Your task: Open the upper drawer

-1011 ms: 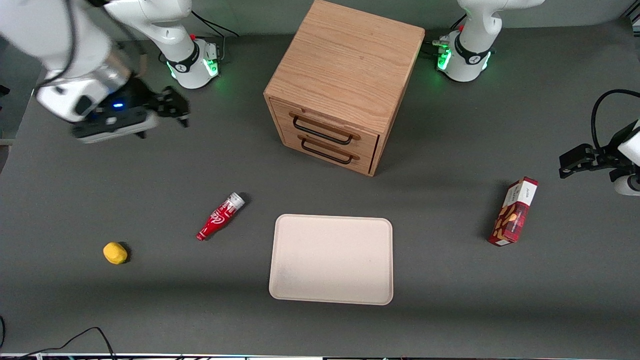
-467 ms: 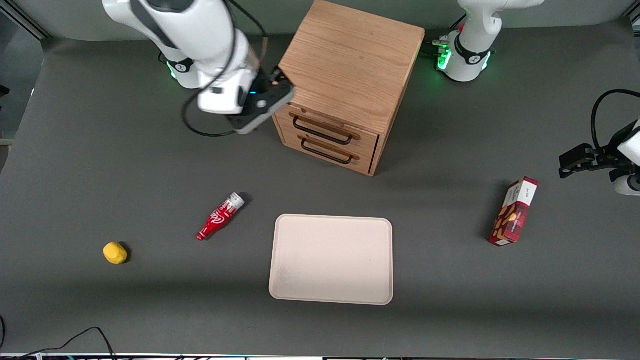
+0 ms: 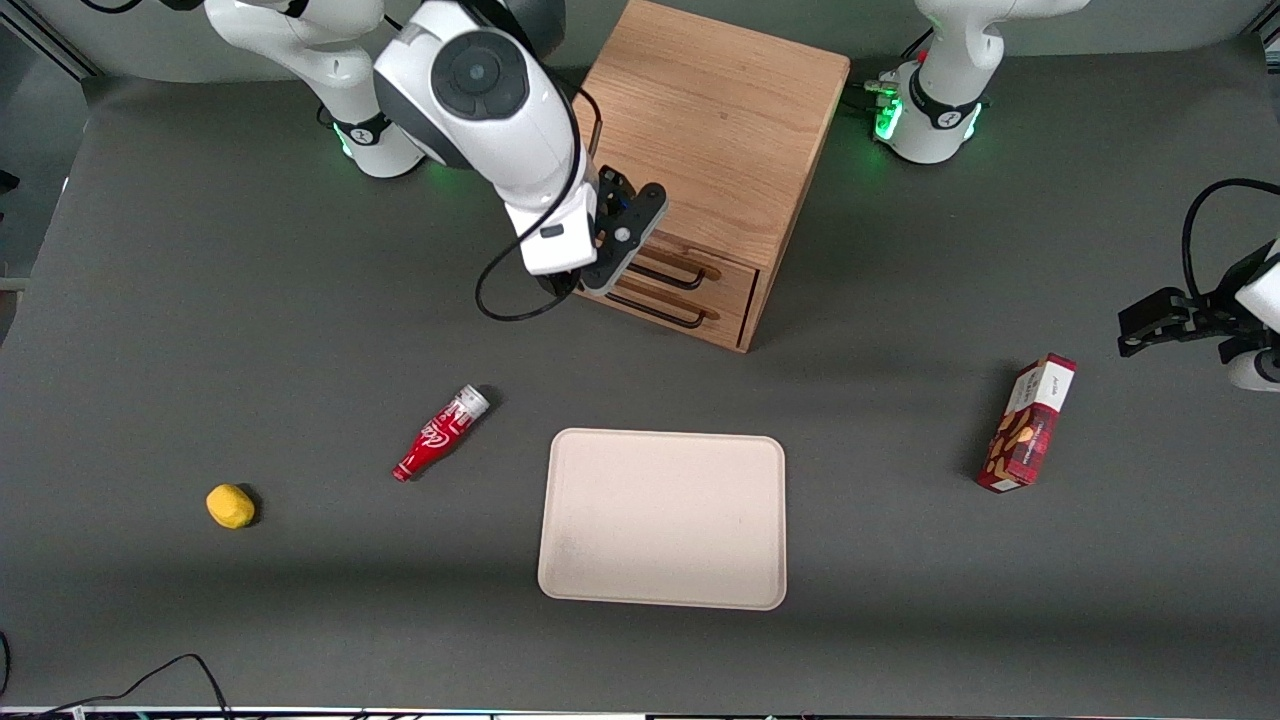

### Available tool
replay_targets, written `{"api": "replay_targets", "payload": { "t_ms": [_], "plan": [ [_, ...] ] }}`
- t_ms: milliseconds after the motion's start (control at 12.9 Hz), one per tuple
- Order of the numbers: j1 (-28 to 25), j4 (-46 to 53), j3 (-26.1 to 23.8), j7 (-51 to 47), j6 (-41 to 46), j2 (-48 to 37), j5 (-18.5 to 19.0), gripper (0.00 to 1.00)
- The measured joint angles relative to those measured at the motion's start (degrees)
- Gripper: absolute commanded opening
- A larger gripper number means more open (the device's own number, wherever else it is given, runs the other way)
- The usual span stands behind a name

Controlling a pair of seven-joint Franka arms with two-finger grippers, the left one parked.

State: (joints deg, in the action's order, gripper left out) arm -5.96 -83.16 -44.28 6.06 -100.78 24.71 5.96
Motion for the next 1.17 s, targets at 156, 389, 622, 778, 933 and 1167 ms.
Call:
{"api": "replay_targets", "payload": {
  "t_ms": [156,389,622,778,933,1167],
  "plan": [
    [-0.01,-0.01,-0.01,2.89,-0.19,1.79,0.01,1.00],
    [-0.02,0.00,-0.02,5.35,-0.72,3.87,0.01,1.00],
    [-0.05,0.00,-0.02,6.30,-2.26,5.57,0.01,1.00],
    [-0.29,-0.01,-0.05,7.30,-3.67,6.59,0.01,1.00],
    [-0.90,-0.01,-0.06,7.79,-5.04,7.54,0.08,1.00],
    [-1.89,-0.02,-0.05,7.90,-7.18,8.98,1.38,1.00]
  ]
}}
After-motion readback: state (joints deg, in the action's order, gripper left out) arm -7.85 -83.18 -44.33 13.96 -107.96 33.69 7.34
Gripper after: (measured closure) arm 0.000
